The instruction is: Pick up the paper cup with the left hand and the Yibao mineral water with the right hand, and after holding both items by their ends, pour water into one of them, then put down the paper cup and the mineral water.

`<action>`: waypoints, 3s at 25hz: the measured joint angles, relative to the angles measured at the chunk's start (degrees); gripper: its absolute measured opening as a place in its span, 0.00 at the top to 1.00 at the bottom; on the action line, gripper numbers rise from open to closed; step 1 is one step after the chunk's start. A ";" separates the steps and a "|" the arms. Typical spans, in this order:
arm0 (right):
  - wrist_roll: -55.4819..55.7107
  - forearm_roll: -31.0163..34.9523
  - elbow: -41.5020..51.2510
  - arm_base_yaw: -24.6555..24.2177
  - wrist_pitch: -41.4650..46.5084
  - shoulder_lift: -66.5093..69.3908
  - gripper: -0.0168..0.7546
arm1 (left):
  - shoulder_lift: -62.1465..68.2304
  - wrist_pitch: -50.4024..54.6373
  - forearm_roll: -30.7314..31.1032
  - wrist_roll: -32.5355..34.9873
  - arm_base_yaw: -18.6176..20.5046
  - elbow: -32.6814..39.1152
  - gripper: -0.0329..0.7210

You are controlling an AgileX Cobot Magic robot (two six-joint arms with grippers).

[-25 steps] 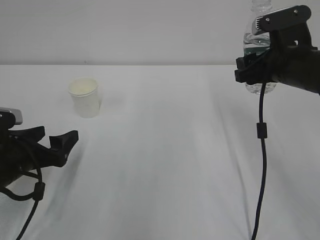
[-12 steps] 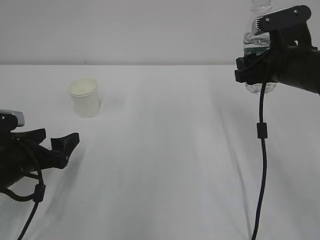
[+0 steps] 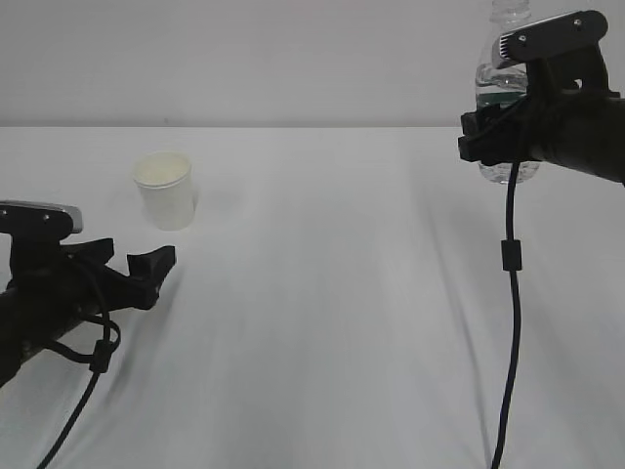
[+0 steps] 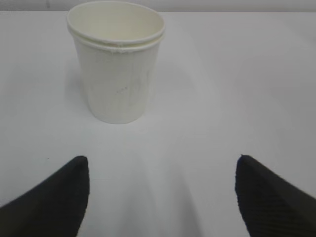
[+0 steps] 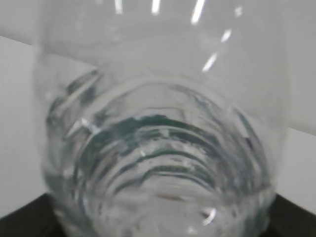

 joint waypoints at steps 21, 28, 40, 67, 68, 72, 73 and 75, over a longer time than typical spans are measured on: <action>0.00 0.00 0.00 0.00 0.13 0.00 0.34 | 7.39 0.00 -1.23 0.10 0.92 -10.21 0.04; 0.00 0.00 0.00 0.00 0.13 0.00 0.34 | 7.99 1.53 -2.17 0.72 0.96 -12.89 0.05; 0.00 -0.20 0.00 0.00 0.13 0.00 0.34 | 11.33 3.80 -2.17 1.60 1.21 -17.67 0.07; 0.00 -0.33 0.00 0.00 0.13 0.00 0.34 | 11.99 6.75 0.23 1.76 3.93 -22.48 0.10; 0.00 -0.33 0.00 0.00 0.13 0.00 0.34 | 11.99 7.33 0.47 1.76 3.93 -22.96 0.10; 0.00 -0.33 0.00 0.00 0.13 0.00 0.34 | 11.99 9.41 0.72 1.76 3.93 -24.42 0.10; 0.00 -0.33 0.00 0.00 0.13 0.00 0.34 | 11.99 9.53 0.83 1.76 3.93 -24.55 0.11; 0.00 -0.33 0.00 0.00 0.13 0.00 0.34 | 12.03 9.65 0.83 1.76 3.93 -24.63 0.11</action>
